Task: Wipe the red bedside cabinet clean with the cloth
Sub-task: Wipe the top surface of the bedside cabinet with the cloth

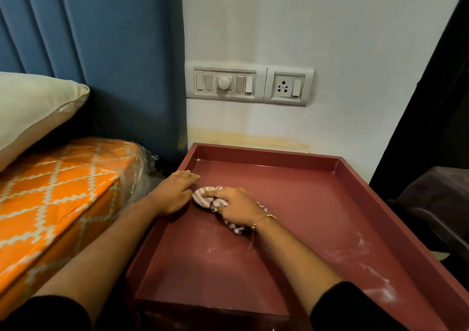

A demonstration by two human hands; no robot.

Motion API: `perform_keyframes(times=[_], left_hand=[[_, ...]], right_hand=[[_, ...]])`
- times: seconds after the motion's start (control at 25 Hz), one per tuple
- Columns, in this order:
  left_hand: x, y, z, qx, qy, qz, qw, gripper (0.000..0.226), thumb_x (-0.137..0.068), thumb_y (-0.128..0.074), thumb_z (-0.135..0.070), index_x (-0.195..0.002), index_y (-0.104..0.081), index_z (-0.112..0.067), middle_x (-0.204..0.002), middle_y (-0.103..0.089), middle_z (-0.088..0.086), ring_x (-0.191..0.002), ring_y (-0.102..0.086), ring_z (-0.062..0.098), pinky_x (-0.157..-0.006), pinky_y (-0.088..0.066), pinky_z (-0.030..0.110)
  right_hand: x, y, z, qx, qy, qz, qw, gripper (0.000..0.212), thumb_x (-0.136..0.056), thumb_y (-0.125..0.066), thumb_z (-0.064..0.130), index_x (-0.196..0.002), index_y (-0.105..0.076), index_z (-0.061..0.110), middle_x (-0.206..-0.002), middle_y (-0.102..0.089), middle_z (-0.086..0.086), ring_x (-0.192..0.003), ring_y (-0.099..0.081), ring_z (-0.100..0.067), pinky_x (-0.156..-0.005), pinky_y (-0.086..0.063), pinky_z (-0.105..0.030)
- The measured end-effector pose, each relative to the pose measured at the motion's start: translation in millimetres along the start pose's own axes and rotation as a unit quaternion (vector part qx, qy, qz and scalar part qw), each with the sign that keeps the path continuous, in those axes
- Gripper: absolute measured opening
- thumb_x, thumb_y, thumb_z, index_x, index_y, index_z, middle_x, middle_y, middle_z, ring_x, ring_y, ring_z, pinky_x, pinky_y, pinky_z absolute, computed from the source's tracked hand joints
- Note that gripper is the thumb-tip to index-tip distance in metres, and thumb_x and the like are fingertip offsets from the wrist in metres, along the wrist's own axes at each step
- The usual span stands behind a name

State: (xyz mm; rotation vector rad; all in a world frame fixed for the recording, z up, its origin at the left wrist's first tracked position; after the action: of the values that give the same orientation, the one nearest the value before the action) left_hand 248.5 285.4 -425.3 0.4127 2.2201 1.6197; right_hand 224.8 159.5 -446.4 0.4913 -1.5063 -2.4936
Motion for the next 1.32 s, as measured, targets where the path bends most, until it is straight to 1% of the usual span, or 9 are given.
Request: perform_keyframes(times=[0.12,0.24,0.36,0.52,0.68,0.8,1.0,1.12,1.32], left_hand=[[0,1,3,0.001,0.004,-0.002,1.0,0.051,-0.093,-0.038,-0.003,-0.143,-0.031,-0.008,-0.151,-0.031,0.008,-0.141,-0.025,0.018,-0.111,-0.014,0.02],[0,0,3,0.008,0.006,0.0,1.0,0.051,-0.092,-0.038,-0.003,-0.143,-0.032,-0.008,-0.15,-0.033,0.008,-0.14,-0.026,0.019,-0.112,-0.016,0.022],[-1,-1,6,0.013,0.005,-0.006,1.0,0.049,-0.092,-0.039,-0.004,-0.141,-0.035,-0.006,-0.147,-0.037,0.01,-0.137,-0.031,0.02,-0.11,-0.018,0.022],[-2,-1,6,0.02,0.002,-0.015,1.0,0.047,-0.095,-0.037,-0.006,-0.142,-0.033,-0.006,-0.149,-0.035,0.009,-0.138,-0.029,0.019,-0.11,-0.017,0.021],[-4,-1,11,0.028,0.008,-0.024,0.999,0.05,-0.092,-0.036,-0.002,-0.142,-0.032,-0.008,-0.15,-0.034,0.007,-0.139,-0.027,0.018,-0.112,-0.016,0.021],[-5,-1,10,0.033,0.006,-0.032,0.999,0.05,-0.092,-0.034,-0.002,-0.142,-0.032,-0.008,-0.15,-0.034,0.007,-0.139,-0.028,0.019,-0.112,-0.017,0.021],[-7,-3,10,0.04,-0.003,-0.034,0.999,0.05,-0.091,-0.034,0.002,-0.141,-0.035,-0.006,-0.148,-0.037,0.009,-0.137,-0.031,0.021,-0.11,-0.018,0.022],[-8,-3,13,0.039,0.004,-0.029,0.999,0.05,-0.091,-0.034,0.001,-0.141,-0.034,-0.005,-0.148,-0.036,0.01,-0.137,-0.031,0.022,-0.111,-0.018,0.024],[-6,-2,12,0.07,0.018,-0.042,0.997,0.052,-0.093,-0.035,-0.003,-0.144,-0.026,-0.008,-0.147,-0.036,0.012,-0.135,-0.032,0.024,-0.112,-0.022,0.028]], right_hand=[[19,13,-17,-0.108,-0.026,0.025,0.993,0.038,-0.089,-0.053,0.01,-0.124,-0.062,0.023,-0.125,-0.061,0.009,-0.109,-0.056,0.0,-0.081,-0.037,0.001],[-4,20,-35,-0.139,-0.099,-0.033,0.985,0.04,-0.088,-0.05,0.01,-0.122,-0.062,0.029,-0.103,-0.068,0.003,-0.089,-0.06,-0.011,-0.075,-0.043,-0.016],[-19,-1,2,-0.117,-0.048,-0.02,0.992,0.044,-0.086,-0.049,0.01,-0.123,-0.061,0.03,-0.099,-0.067,0.001,-0.087,-0.059,-0.017,-0.083,-0.049,-0.029],[-8,0,1,-0.158,-0.013,0.02,0.987,0.045,-0.087,-0.049,0.007,-0.126,-0.058,0.027,-0.114,-0.065,-0.005,-0.088,-0.061,-0.017,-0.076,-0.048,-0.014],[-41,14,-50,-0.054,-0.134,-0.052,0.988,0.042,-0.092,-0.051,0.018,-0.133,-0.05,0.022,-0.12,-0.053,-0.014,-0.112,-0.051,-0.028,-0.1,-0.04,-0.029],[-66,11,-50,-0.032,-0.162,-0.051,0.985,0.036,-0.088,-0.055,0.023,-0.123,-0.058,0.015,-0.126,-0.062,-0.013,-0.118,-0.055,-0.03,-0.096,-0.043,-0.033],[-49,-11,-1,0.043,-0.039,0.037,0.998,0.04,-0.08,-0.068,0.037,-0.108,-0.063,0.009,-0.1,-0.056,-0.003,-0.105,-0.054,-0.025,-0.076,-0.035,-0.027],[-46,-13,-1,0.064,-0.037,0.04,0.996,0.041,-0.079,-0.068,0.043,-0.105,-0.064,0.012,-0.121,-0.043,-0.002,-0.105,-0.055,-0.026,-0.085,-0.044,-0.033],[-74,-12,19,0.159,-0.068,-0.018,0.985,0.036,-0.091,-0.051,0.034,-0.119,-0.058,0.012,-0.124,-0.056,-0.012,-0.113,-0.057,-0.035,-0.089,-0.046,-0.037]])
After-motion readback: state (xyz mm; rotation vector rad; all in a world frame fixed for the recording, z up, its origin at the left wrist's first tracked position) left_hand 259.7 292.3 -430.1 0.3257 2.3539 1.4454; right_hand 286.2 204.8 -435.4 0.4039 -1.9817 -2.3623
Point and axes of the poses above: each hand's wrist, its own x-axis away from the middle knuckle, its own y-axis out of the back of the hand, z = x × y, the point moved 6 cm from there along -x, towards the middle knuckle
